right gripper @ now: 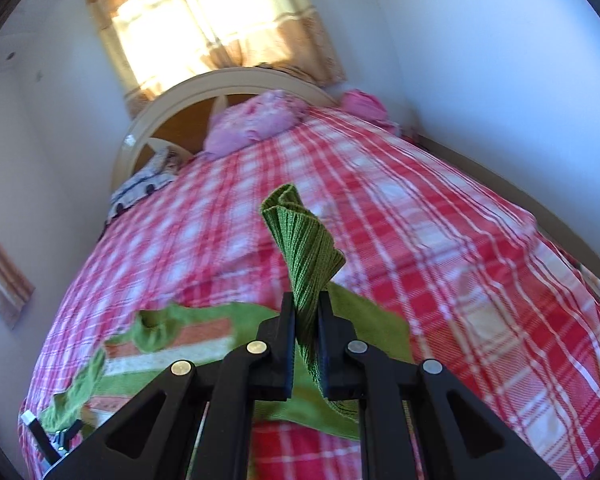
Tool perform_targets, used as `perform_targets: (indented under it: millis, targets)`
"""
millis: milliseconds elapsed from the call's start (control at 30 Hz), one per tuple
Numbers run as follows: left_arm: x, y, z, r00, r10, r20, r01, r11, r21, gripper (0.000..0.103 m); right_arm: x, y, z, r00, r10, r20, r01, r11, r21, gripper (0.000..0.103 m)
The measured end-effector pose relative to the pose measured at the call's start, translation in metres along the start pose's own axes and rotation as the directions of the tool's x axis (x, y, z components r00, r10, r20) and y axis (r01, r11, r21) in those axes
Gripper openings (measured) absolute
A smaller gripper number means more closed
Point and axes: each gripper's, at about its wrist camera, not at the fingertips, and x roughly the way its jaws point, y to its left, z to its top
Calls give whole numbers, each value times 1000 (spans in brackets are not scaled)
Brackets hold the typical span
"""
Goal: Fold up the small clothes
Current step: 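Lift the sleeve with the right tool, lay it across the body, release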
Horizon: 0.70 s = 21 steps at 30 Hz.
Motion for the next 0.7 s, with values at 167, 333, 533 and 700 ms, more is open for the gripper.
perform_targets:
  millis: [167,333,533,700]
  targets:
    - [1,3,1,1000,-2,-3,2,1000,-14,103,4,50,4,997,77,-5,-77,995,-70,9]
    - [2,7,1,1000,-10,-8,10,999,-36,103,12,109,1,987,162,-23,-163,976,-147,9]
    - [3,11,0,999,-33,-14,32,997,-68,103,26,170,-12,973,222,-58,-230,943,-239,9]
    - [4,15,0,998,-53,-17,51,994,-95,103,45,201,-28,960,261,-98,-278,925,-258,9]
